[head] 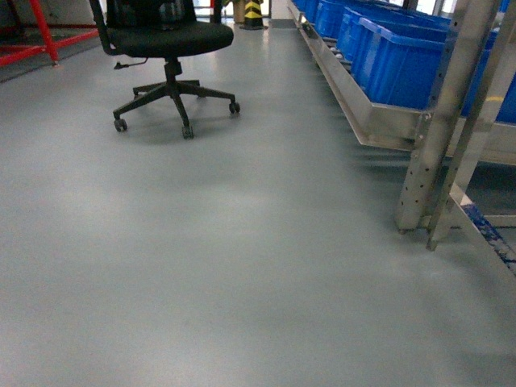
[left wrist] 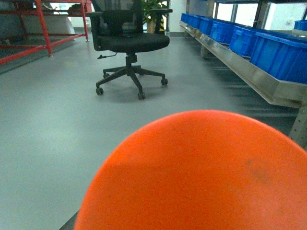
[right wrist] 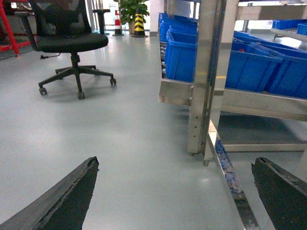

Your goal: Pick capacitor and pack into box

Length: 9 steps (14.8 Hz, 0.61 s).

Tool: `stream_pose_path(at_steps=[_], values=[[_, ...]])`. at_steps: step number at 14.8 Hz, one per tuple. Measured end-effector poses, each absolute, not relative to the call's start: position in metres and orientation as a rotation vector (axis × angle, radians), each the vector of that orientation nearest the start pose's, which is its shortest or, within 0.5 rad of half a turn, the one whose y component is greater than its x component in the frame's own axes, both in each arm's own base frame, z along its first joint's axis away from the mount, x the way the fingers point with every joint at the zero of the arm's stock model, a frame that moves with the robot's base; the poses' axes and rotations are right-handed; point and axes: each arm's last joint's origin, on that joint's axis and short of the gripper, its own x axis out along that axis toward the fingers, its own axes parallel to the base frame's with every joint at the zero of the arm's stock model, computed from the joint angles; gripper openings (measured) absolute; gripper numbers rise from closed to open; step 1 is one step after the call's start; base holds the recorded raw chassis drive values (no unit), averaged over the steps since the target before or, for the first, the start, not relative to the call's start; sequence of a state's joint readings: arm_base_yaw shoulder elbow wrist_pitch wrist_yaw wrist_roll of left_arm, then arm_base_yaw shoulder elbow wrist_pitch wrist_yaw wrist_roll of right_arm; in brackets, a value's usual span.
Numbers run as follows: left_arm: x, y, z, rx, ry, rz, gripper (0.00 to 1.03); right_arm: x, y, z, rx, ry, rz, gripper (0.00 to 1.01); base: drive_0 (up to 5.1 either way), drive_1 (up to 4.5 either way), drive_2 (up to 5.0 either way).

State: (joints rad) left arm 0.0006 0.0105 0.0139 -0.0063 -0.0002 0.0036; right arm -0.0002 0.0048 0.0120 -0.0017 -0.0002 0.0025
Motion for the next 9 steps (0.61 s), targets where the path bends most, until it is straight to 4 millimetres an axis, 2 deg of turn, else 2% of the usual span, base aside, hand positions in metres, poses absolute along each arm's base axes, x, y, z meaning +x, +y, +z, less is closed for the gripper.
stream_pose_path(at_steps=[9], values=[[0.0975, 0.0001, 0.1668, 0.004, 0.004, 0.001, 0.43, 0.0973, 0.0, 0.1667, 0.002, -0.002, 0.0, 0.98, -5.0, 2.36, 2.4]])
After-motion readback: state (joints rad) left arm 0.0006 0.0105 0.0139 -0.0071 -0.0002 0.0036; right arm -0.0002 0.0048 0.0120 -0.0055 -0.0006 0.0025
